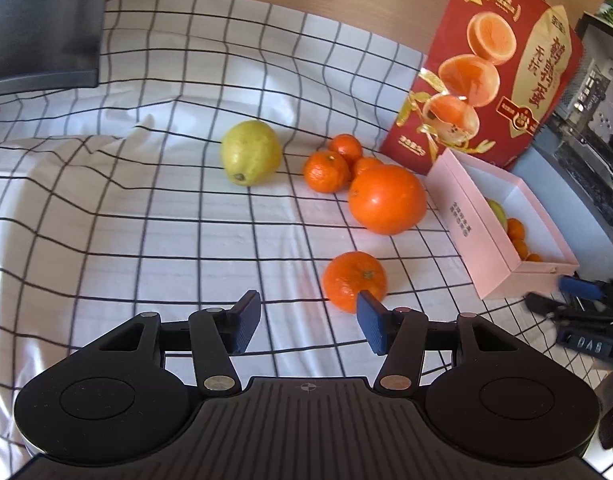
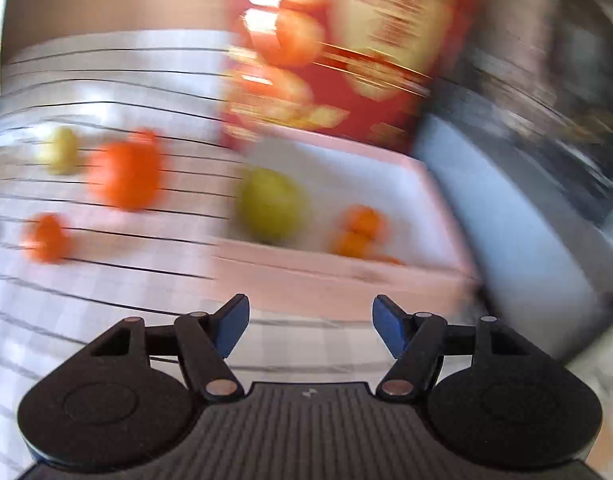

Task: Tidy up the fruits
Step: 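Lower the left tool onto a tangerine and close its fingers on it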

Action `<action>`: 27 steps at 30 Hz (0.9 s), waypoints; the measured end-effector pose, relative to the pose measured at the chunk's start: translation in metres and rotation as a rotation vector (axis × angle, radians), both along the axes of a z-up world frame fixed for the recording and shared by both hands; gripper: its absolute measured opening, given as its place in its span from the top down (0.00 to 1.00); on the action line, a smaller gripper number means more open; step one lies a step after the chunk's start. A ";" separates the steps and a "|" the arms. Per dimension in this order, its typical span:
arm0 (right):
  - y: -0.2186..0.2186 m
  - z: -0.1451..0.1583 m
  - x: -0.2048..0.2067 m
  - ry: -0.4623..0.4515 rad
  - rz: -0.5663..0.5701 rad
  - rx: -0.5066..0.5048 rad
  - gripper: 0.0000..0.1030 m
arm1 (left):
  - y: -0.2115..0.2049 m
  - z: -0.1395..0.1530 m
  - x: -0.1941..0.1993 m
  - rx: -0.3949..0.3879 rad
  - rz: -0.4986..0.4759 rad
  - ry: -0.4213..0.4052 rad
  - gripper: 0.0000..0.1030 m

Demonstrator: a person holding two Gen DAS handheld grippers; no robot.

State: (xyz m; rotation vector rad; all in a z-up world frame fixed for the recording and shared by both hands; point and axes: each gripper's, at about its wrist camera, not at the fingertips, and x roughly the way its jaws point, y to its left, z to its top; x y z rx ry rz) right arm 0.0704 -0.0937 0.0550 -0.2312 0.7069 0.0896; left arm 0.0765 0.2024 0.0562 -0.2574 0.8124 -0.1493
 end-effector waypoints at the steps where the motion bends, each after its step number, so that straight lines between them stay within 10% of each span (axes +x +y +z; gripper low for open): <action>1: 0.012 0.002 0.002 0.009 0.063 0.029 0.33 | 0.003 0.001 -0.001 -0.001 0.009 -0.002 0.44; 6: 0.078 0.004 0.020 0.086 0.336 0.162 0.33 | 0.018 0.007 -0.005 -0.003 0.060 -0.017 0.44; 11: 0.134 -0.013 0.036 0.065 0.439 0.076 0.33 | 0.026 0.014 0.001 0.003 0.024 -0.032 0.44; 17: 0.158 -0.034 0.054 0.110 0.476 0.019 0.54 | 0.014 0.025 0.050 0.034 -0.100 -0.056 0.44; 27: 0.109 -0.023 0.026 0.135 0.363 0.065 0.55 | -0.028 0.024 0.172 0.002 -0.235 0.111 0.44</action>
